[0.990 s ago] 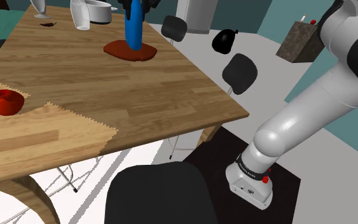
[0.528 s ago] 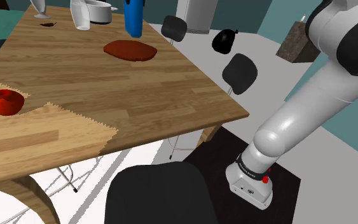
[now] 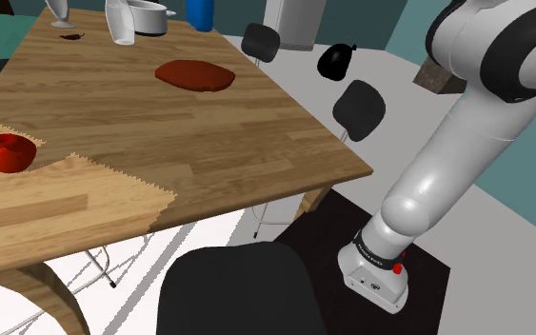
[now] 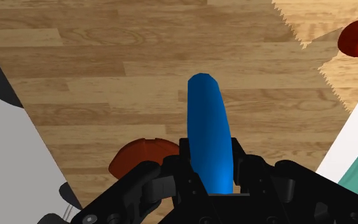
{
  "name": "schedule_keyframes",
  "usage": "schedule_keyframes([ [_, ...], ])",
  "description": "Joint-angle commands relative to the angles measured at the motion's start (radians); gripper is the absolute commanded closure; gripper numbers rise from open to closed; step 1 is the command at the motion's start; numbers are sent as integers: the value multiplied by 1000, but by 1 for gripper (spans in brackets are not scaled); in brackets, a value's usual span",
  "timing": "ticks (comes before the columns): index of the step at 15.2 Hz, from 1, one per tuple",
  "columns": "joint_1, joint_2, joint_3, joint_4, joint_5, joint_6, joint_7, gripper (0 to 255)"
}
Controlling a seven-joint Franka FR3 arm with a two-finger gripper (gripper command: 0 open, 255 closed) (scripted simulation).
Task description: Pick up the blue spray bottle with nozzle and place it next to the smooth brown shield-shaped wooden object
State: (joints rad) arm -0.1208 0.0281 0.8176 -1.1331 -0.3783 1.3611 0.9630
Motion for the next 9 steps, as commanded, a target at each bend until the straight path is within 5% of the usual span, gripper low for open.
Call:
schedule_keyframes([
  [1,28,48,20,81,-51,-54,7,255],
  [4,96,125,42,207,-142,-137,17,255],
  [9,-59,34,-26,-10,-1,61,-70,255],
])
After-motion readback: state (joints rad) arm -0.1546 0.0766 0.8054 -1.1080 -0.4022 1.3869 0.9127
